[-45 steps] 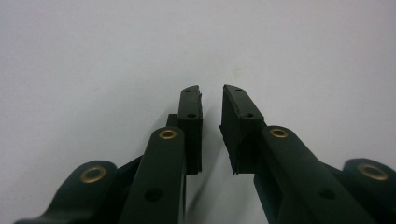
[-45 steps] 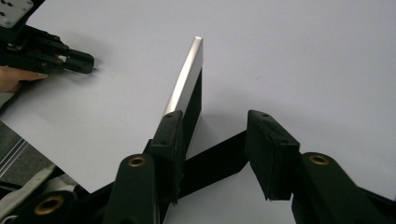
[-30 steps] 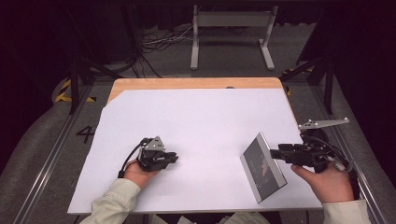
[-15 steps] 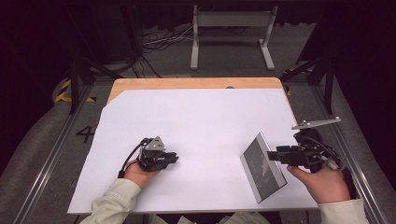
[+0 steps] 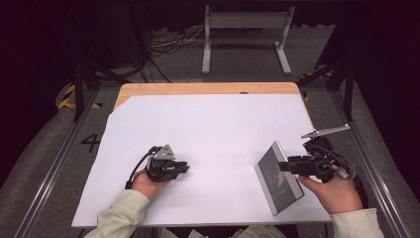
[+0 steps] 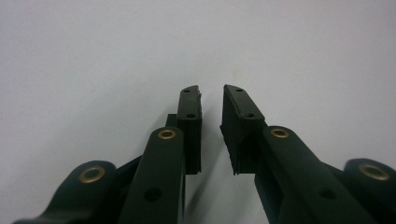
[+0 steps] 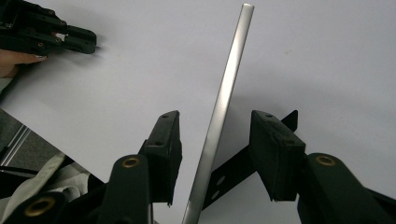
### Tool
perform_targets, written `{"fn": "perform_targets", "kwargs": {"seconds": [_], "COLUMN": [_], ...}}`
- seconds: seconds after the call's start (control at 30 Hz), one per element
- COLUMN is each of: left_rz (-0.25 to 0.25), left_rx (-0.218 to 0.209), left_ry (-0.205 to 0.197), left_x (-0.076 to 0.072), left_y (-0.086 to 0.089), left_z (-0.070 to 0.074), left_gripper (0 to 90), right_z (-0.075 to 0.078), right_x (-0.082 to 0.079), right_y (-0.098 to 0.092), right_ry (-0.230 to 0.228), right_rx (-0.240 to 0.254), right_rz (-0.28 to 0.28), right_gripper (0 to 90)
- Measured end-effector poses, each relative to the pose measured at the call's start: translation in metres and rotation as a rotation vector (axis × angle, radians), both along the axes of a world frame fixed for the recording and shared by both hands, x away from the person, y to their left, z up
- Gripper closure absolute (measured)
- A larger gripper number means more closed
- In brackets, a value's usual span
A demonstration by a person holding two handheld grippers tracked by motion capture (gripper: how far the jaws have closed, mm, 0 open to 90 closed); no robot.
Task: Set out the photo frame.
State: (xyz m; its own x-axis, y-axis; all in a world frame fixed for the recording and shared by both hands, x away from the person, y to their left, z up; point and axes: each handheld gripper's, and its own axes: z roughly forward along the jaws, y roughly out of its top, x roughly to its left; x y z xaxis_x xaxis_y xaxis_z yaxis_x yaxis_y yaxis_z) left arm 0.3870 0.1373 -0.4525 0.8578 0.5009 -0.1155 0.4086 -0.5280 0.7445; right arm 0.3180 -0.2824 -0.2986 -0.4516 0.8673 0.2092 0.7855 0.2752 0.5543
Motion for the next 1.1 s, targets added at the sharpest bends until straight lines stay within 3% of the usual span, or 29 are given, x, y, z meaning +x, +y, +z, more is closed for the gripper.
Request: {"fn": "perform_targets", "kwargs": {"seconds": [0.87, 1.1], "left_rz": [-0.002, -0.003], "left_rx": [-0.003, -0.001], "left_ry": [0.000, -0.001], "left_x": [0.000, 0.000], "left_y": [-0.001, -0.001], "left_z": [0.000, 0.000], "left_gripper": [77.0, 77.0], "right_z": [-0.012, -0.011], "right_x": [0.003, 0.003], "right_y": [0.012, 0.013], "right_ry": [0.035, 0.031], "right_rx": [-0.063, -0.076], "right_rz": [0.031, 0.029], "right_gripper": [72.3, 73.0]}}
